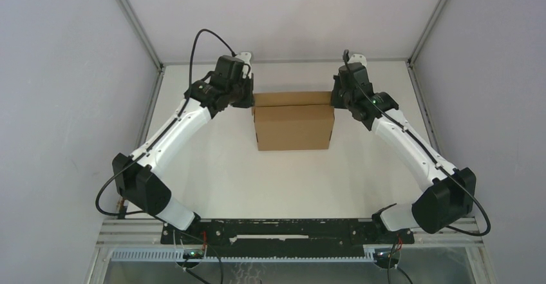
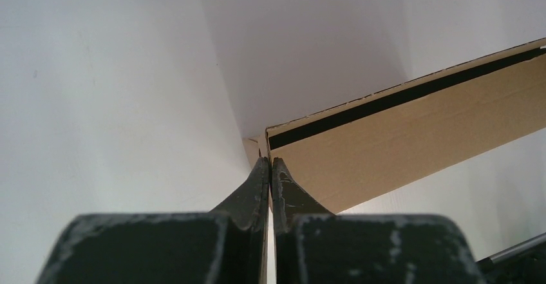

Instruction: Fold the paper box

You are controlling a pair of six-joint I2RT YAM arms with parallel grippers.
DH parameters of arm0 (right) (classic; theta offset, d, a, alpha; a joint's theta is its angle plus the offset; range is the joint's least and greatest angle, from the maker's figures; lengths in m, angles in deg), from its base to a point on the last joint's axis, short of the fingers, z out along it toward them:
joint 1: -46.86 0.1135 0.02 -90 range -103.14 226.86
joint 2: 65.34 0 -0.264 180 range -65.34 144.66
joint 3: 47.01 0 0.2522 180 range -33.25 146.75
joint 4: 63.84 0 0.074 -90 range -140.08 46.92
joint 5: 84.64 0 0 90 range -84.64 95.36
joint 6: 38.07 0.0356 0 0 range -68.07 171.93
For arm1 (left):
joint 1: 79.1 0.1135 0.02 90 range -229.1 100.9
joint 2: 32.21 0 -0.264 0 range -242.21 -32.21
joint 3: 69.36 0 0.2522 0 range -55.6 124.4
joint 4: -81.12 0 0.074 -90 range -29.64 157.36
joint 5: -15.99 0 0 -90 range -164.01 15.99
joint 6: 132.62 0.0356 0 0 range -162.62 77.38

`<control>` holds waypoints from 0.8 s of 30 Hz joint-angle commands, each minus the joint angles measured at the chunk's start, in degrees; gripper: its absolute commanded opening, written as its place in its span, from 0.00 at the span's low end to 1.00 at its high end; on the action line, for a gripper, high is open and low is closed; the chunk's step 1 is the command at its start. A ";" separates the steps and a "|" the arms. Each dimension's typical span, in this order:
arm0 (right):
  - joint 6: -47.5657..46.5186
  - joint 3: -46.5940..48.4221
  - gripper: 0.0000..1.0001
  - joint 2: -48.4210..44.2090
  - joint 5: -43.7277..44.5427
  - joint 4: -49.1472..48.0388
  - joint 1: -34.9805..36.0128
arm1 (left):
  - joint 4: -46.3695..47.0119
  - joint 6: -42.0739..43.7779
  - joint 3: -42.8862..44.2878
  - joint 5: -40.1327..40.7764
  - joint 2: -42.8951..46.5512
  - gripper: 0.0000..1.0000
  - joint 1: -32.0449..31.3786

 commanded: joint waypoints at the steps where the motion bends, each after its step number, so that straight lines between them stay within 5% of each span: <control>1: -1.39 -2.55 0.00 -1.19 -3.65 0.72 0.73 | 3.81 -0.90 3.29 -3.70 -0.32 0.03 -2.23; 24: -5.62 -9.34 0.00 -5.17 -3.28 -4.09 0.56 | 3.11 0.34 3.33 -2.63 -0.13 0.03 -2.62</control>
